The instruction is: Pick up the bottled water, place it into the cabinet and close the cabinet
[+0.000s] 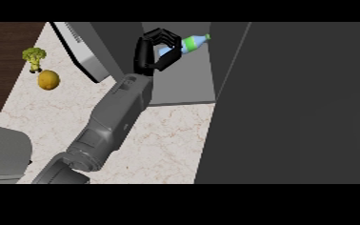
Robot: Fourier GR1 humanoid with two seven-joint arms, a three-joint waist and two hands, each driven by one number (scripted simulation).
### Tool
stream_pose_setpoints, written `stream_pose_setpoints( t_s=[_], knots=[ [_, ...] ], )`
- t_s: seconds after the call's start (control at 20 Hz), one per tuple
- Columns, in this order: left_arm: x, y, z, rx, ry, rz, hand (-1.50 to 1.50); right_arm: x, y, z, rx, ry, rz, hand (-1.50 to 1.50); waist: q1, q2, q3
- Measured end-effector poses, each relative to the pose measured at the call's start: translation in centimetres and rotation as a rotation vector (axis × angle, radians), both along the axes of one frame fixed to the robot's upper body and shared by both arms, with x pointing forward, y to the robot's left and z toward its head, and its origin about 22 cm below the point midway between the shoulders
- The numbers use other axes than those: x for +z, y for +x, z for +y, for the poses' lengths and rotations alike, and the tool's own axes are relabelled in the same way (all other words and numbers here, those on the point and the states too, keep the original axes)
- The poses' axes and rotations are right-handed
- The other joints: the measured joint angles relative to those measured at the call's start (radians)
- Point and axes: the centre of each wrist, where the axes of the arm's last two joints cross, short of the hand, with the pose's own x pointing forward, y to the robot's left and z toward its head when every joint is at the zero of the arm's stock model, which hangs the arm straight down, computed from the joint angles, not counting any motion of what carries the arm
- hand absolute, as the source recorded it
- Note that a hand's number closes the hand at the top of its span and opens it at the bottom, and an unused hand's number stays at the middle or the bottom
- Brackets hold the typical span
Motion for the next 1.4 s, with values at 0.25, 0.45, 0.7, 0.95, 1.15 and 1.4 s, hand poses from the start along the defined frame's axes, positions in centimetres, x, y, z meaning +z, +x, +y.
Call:
stream_pose_setpoints(
  t_s=[0.25,0.45,0.7,0.95,1.15,1.4],
  knots=[
    [0.0,-0.2,-0.2,-0.147,-0.075,-0.014,1.50,-0.1,-0.2,-0.2,-0.016,-0.003,0.006,-1.50,0.006,-0.003,0.001],
    [-0.1,-0.7,-0.5,-0.263,-0.130,-0.001,1.50,-0.1,0.0,-0.2,-0.034,-0.002,0.009,-1.50,0.018,-0.009,0.001],
    [-1.0,-2.2,-0.3,-0.340,-0.228,0.029,1.50,-0.2,-0.2,-0.6,-0.058,-0.021,0.012,-1.50,0.047,-0.022,0.001],
    [-1.6,-4.3,-0.4,-0.411,-0.282,0.033,1.50,-0.1,-0.1,-0.9,-0.063,-0.051,0.006,-1.50,0.067,-0.027,0.002],
    [-2.4,-6.9,0.2,-0.436,-0.340,0.045,1.50,-0.1,0.0,-1.0,-0.055,-0.068,0.007,1.50,0.083,-0.032,0.003],
    [-3.1,-10.7,3.1,-0.402,-0.389,0.052,1.50,-0.1,-0.3,-0.7,0.014,-0.113,0.028,1.50,0.098,-0.035,0.002]
  ],
)
